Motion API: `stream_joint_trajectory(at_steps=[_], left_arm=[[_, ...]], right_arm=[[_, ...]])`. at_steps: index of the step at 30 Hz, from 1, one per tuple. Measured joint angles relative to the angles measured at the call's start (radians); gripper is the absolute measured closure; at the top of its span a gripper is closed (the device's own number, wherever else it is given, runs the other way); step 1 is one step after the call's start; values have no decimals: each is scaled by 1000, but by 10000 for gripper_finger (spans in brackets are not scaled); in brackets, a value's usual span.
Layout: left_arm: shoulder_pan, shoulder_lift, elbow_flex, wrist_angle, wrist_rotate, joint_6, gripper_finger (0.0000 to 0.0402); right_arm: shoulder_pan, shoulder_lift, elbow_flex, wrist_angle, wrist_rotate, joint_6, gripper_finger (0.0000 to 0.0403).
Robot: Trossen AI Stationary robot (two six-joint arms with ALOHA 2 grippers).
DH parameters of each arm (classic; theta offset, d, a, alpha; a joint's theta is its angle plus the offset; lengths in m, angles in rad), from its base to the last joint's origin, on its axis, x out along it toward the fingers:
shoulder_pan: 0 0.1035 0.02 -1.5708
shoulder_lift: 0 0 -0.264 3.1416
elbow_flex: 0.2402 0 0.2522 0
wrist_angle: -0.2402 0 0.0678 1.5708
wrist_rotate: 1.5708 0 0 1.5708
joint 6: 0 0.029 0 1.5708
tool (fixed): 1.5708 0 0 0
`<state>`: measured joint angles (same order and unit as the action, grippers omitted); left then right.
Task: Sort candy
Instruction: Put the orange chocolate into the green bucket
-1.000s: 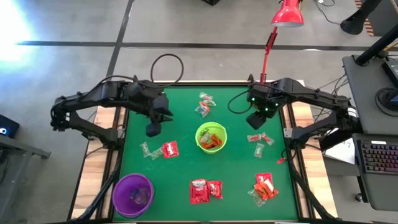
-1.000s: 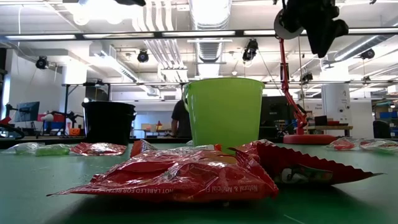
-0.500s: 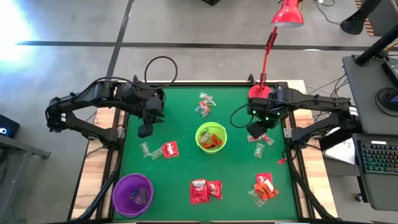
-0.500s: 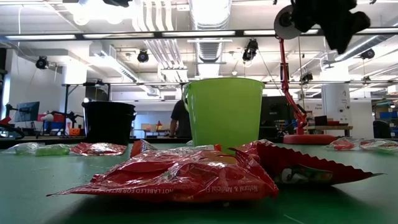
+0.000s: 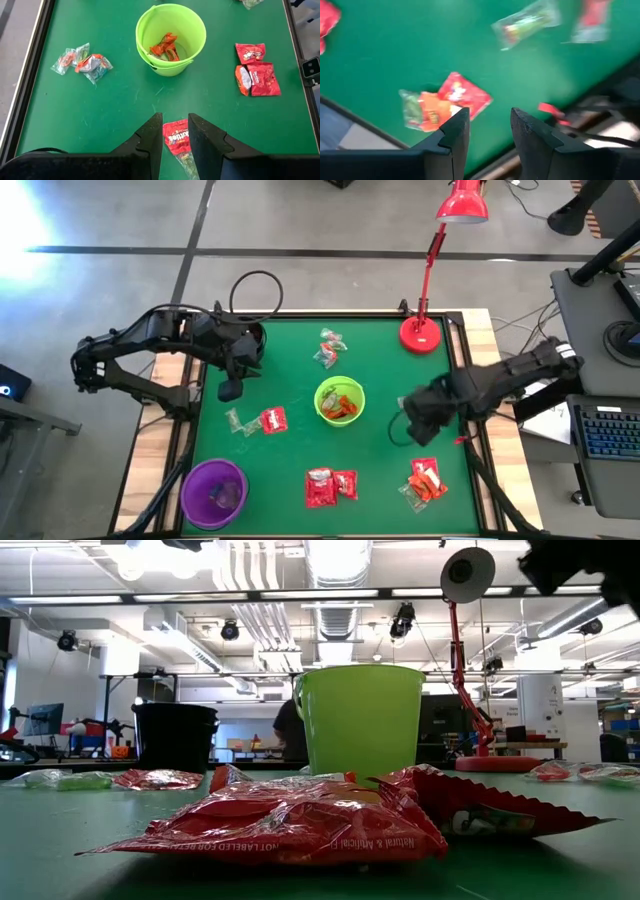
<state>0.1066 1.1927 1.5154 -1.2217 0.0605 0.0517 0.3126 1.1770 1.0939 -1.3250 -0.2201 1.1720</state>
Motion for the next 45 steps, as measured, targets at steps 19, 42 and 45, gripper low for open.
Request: stream_joint_trajectory(at_steps=[19, 42, 45], left_arm=[[0, 0, 0, -6, 1, 22, 326], [0, 0, 0, -30, 5, 18, 326], [0, 0, 0, -37, 5, 18, 326]], right_arm=[[477, 46, -186, 462, 67, 648, 266], [528, 239, -247, 524, 82, 703, 266], [528, 238, -272, 541, 79, 715, 266]])
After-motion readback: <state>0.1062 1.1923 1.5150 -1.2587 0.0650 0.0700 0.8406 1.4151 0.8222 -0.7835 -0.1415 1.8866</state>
